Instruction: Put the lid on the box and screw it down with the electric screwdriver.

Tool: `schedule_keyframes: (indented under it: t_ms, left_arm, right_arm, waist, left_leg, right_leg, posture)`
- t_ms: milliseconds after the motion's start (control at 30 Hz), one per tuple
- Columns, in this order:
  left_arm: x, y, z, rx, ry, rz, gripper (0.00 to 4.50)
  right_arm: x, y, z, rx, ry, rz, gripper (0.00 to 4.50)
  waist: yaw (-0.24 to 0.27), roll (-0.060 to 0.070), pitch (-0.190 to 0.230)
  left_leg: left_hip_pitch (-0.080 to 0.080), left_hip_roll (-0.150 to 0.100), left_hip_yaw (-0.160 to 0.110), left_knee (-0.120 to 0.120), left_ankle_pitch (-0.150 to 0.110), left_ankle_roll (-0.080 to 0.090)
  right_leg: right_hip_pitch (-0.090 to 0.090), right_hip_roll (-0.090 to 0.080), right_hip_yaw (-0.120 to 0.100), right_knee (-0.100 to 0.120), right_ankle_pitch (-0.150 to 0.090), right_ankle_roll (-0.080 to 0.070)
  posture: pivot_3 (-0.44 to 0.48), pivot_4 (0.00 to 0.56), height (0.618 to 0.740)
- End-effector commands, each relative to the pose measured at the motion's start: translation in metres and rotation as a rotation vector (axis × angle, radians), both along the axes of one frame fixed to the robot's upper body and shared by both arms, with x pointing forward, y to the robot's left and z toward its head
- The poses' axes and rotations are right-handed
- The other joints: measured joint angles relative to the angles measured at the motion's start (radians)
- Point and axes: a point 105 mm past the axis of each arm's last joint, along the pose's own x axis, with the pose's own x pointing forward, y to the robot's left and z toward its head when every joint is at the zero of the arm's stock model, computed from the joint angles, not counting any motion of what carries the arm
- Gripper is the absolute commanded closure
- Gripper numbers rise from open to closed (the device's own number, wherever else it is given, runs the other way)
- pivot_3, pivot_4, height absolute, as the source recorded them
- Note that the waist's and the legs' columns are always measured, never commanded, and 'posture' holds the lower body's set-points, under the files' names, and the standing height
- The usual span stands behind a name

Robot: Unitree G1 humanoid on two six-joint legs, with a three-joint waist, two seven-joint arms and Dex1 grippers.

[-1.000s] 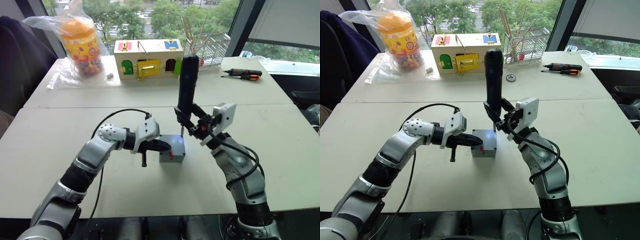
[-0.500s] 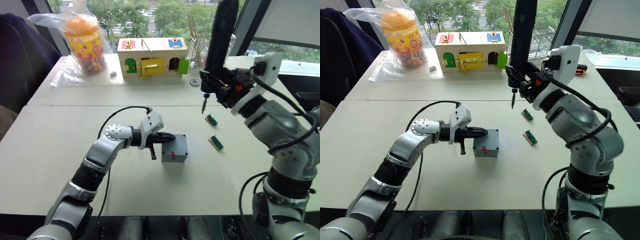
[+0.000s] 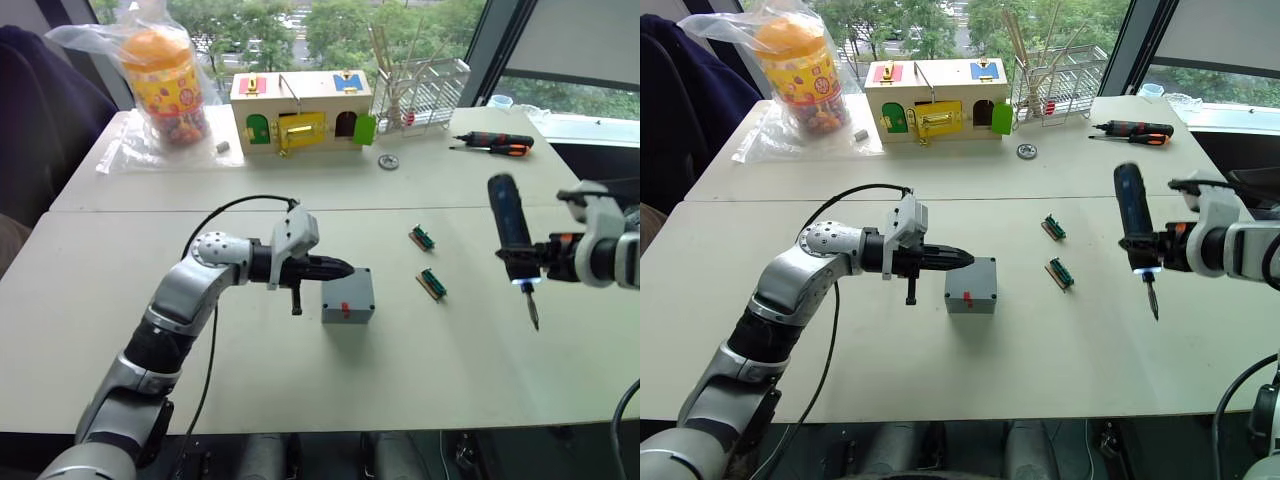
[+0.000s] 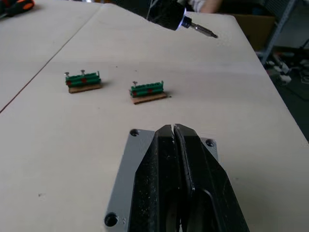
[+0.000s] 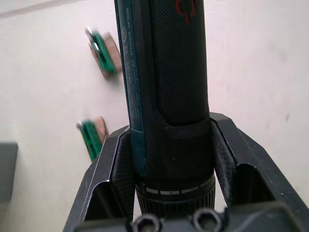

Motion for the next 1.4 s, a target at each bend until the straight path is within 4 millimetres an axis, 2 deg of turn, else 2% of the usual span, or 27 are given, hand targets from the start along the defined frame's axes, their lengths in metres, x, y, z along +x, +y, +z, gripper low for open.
schedule_keyframes:
  t_ms: [33, 233, 433, 500, 633, 667, 800, 833, 933, 1000, 1033, 1133, 1200, 1233, 1333, 1400]
  left_arm:
    - [-0.005, 0.001, 0.003, 0.01, -0.019, -0.014, 4.5]
    - [-0.007, 0.004, 0.0, 0.028, -0.013, -0.006, 4.5]
    - [-0.008, 0.005, -0.001, 0.031, 0.0, 0.0, 4.5]
    - [-0.006, 0.006, -0.001, 0.031, 0.001, 0.006, 4.5]
    - [-0.004, 0.008, -0.002, 0.033, 0.001, 0.016, 4.5]
    - [-0.003, 0.01, -0.002, 0.033, 0.001, 0.021, 4.5]
    - [0.004, 0.015, 0.002, 0.011, -0.005, 0.057, 4.5]
    - [0.009, 0.019, 0.008, -0.016, -0.008, 0.087, 4.5]
    - [0.027, 0.035, 0.027, -0.115, -0.014, 0.206, 4.5]
    - [0.032, 0.043, 0.026, -0.112, -0.03, 0.257, 4.5]
    - [0.033, 0.046, 0.023, -0.096, -0.028, 0.269, 4.5]
    - [0.03, 0.051, 0.014, -0.056, -0.005, 0.272, 4.5]
    - [0.027, 0.052, 0.008, -0.025, 0.008, 0.263, 4.5]
    - [0.024, 0.053, -0.003, 0.034, 0.009, 0.253, 4.5]
    - [0.017, 0.057, -0.027, 0.15, 0.026, 0.229, 4.5]
    - [0.015, 0.055, -0.034, 0.174, 0.045, 0.218, 4.5]
  right_arm:
    - [0.003, -0.007, 0.007, 0.064, -0.008, -0.054, 2.75]
    - [0.001, -0.007, -0.019, 0.098, 0.083, -0.082, 2.75]
    - [0.003, -0.008, -0.028, 0.087, 0.101, -0.105, 2.75]
    - [0.003, -0.011, -0.031, 0.051, 0.105, -0.111, 1.7]
    - [0.002, -0.011, -0.035, 0.005, 0.105, -0.088, 0.17]
    - [0.003, -0.01, -0.035, 0.003, 0.098, -0.083, 0.08]
    - [0.009, -0.011, -0.027, -0.033, 0.04, -0.075, 0.08]
    - [0.013, -0.013, -0.017, -0.063, -0.016, -0.07, 0.08]
    - [0.029, -0.005, 0.032, -0.137, -0.288, 0.02, 0.08]
    - [0.027, 0.017, 0.053, -0.185, -0.425, 0.171, 0.08]
    - [0.023, 0.035, 0.06, -0.192, -0.492, 0.283, 0.08]
    - [0.004, 0.079, 0.06, -0.163, -0.572, 0.515, 0.08]
    - [-0.008, 0.1, 0.05, -0.148, -0.569, 0.624, 0.08]
    - [-0.02, 0.119, 0.034, -0.136, -0.526, 0.725, 0.08]
    - [-0.047, 0.157, 0.001, -0.063, -0.436, 0.899, 0.08]
    - [-0.053, 0.168, -0.014, -0.047, -0.406, 0.938, 0.08]
  waist:
    - [0.001, 0.001, 0.0]
    - [0.008, 0.001, 0.001]
    - [0.006, 0.001, 0.001]
    - [0.005, 0.001, 0.001]
    - [0.007, 0.001, 0.001]
    - [0.007, 0.0, 0.001]
    - [0.006, 0.0, 0.001]
    - [0.006, 0.0, 0.001]
    - [0.005, 0.001, 0.002]
    - [0.005, 0.001, 0.002]
    - [0.005, 0.001, 0.002]
    - [0.006, 0.0, 0.002]
    - [0.007, -0.001, 0.003]
    - [0.008, -0.001, 0.003]
    - [0.007, -0.002, 0.003]
    - [0.008, -0.002, 0.003]
  left_leg:
    - [0.0, 0.0, 0.0, 0.0, 0.0, 0.0]
    - [-0.001, 0.0, 0.0, -0.002, 0.0, 0.0]
    - [-0.001, 0.0, 0.0, 0.001, 0.0, 0.0]
    - [-0.001, 0.0, 0.0, 0.0, 0.0, 0.0]
    - [-0.001, 0.0, 0.0, 0.001, 0.0, 0.0]
    - [-0.001, 0.0, 0.0, 0.001, 0.0, 0.0]
    - [0.0, 0.0, 0.0, 0.001, 0.0, 0.0]
    - [0.0, 0.0, 0.0, 0.001, 0.0, 0.0]
    - [0.0, 0.0, 0.0, 0.001, 0.0, 0.0]
    - [0.0, 0.0, 0.0, 0.0, 0.0, 0.0]
    - [0.0, 0.0, 0.0, -0.001, 0.0, -0.001]
    - [0.0, 0.0, -0.001, -0.002, 0.0, -0.001]
    - [0.0, 0.001, -0.001, -0.001, 0.001, -0.002]
    - [0.0, 0.001, -0.001, 0.0, 0.001, -0.002]
    - [0.001, 0.0, -0.002, 0.0, 0.001, -0.002]
    - [0.001, 0.0, -0.002, 0.0, 0.001, -0.002]
  right_leg:
    - [0.0, 0.0, 0.0, 0.0, 0.0, 0.0]
    - [-0.001, 0.0, 0.0, 0.0, 0.0, 0.0]
    - [-0.001, 0.0, 0.0, 0.0, 0.0, 0.0]
    - [-0.001, 0.0, 0.0, 0.0, 0.0, 0.0]
    - [0.0, 0.001, 0.0, -0.001, 0.0, 0.0]
    - [0.0, 0.001, 0.0, -0.001, 0.0, 0.0]
    - [0.001, 0.001, 0.0, -0.001, 0.0, 0.0]
    - [0.001, 0.001, 0.0, -0.001, 0.0, 0.0]
    - [0.0, 0.001, 0.0, -0.001, 0.0, 0.0]
    - [0.0, 0.001, 0.0, -0.001, 0.0, 0.001]
    - [0.0, 0.001, 0.0, -0.001, 0.0, 0.001]
    - [0.001, 0.003, 0.0, -0.001, 0.0, 0.001]
    - [0.001, 0.003, 0.0, -0.001, 0.0, 0.001]
    - [0.001, 0.003, 0.0, -0.001, 0.0, 0.001]
    - [0.002, 0.002, 0.0, -0.001, 0.0, 0.001]
    - [0.002, 0.002, 0.0, -0.001, 0.0, 0.001]
  posture:
    - [0.0, 0.15, 0.711]
    - [0.0, 0.15, 0.711]
    - [0.0, 0.15, 0.711]
    - [0.0, 0.15, 0.711]
    - [0.0, 0.15, 0.711]
    - [0.0, 0.15, 0.711]
    - [0.0, 0.15, 0.711]
    - [0.0, 0.15, 0.711]
    - [0.0, 0.15, 0.711]
    - [0.0, 0.15, 0.711]
    - [0.0, 0.15, 0.711]
    - [0.0, 0.15, 0.711]
    - [0.0, 0.15, 0.711]
    - [0.0, 0.15, 0.711]
    - [0.0, 0.15, 0.711]
    - [0.0, 0.15, 0.711]
